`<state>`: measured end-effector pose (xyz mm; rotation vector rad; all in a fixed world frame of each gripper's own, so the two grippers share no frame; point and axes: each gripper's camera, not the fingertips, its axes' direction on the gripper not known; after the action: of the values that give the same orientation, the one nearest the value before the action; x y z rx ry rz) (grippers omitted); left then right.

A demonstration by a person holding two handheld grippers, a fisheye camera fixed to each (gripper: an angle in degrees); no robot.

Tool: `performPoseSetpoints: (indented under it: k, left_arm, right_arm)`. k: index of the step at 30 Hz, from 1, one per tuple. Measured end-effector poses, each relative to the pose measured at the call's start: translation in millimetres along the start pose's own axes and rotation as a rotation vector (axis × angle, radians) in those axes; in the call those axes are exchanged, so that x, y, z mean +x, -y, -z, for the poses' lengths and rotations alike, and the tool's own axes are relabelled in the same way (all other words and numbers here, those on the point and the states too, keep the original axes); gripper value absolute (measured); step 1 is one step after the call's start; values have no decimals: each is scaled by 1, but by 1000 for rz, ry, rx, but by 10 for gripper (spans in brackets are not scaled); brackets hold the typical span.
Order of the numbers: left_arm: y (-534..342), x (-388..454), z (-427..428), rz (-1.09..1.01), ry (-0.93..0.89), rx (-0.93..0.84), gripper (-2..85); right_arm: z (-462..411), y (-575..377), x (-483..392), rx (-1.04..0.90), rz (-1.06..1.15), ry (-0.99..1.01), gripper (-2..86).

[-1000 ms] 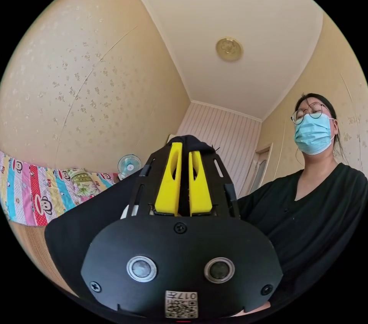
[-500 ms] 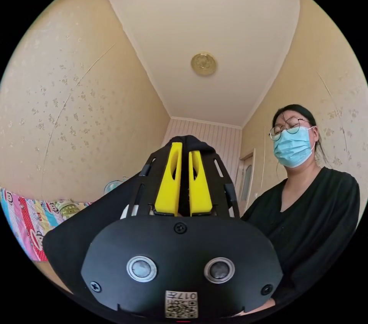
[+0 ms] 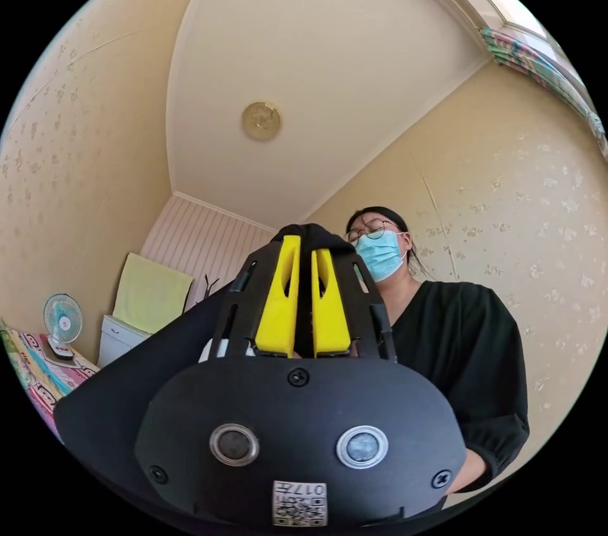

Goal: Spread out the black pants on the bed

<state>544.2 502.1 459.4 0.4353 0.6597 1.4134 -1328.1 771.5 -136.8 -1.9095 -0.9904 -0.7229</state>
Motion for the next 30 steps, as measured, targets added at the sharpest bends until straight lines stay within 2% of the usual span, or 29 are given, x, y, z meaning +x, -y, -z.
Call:
performPoseSetpoints:
  k: [3, 6, 9, 11, 14, 16, 19, 24, 27, 30]
  left_arm:
    - [-7, -8, -1, 15, 28, -26, 6]
    - [-9, -12, 10, 74, 179, -91, 12]
    - [-12, -13, 17, 131, 459, -204, 24]
    - [-19, -24, 17, 226, 762, -338, 35]
    - [-39, -55, 1, 330, 1095, -570, 44]
    - [-53, -71, -9, 356, 1214, -622, 50]
    - [-72, -86, -19, 374, 1213, -592, 66]
    - [-90, -88, -31, 382, 1005, -370, 109]
    - [-98, -96, -70, 345, 982, -429, 134]
    - [-107, -106, -118, 289, 1005, -560, 150]
  right_arm:
    - [2, 9, -23, 24, 72, -51, 11]
    - [7, 16, -67, 80, 224, -116, -1]
    - [12, 19, -126, 137, 402, -283, -4]
    - [10, 20, -158, 150, 495, -365, -4]
    - [-17, 18, -199, 160, 622, -564, -4]
    - [-68, 20, -210, 79, 690, -838, -2]
    - [-117, 21, -196, 32, 715, -1015, 1]
    - [-169, 25, -156, -63, 672, -1204, 2]
    - [-200, 20, -127, -151, 661, -1278, 2]
    - [-221, 21, -101, -207, 599, -1269, -1]
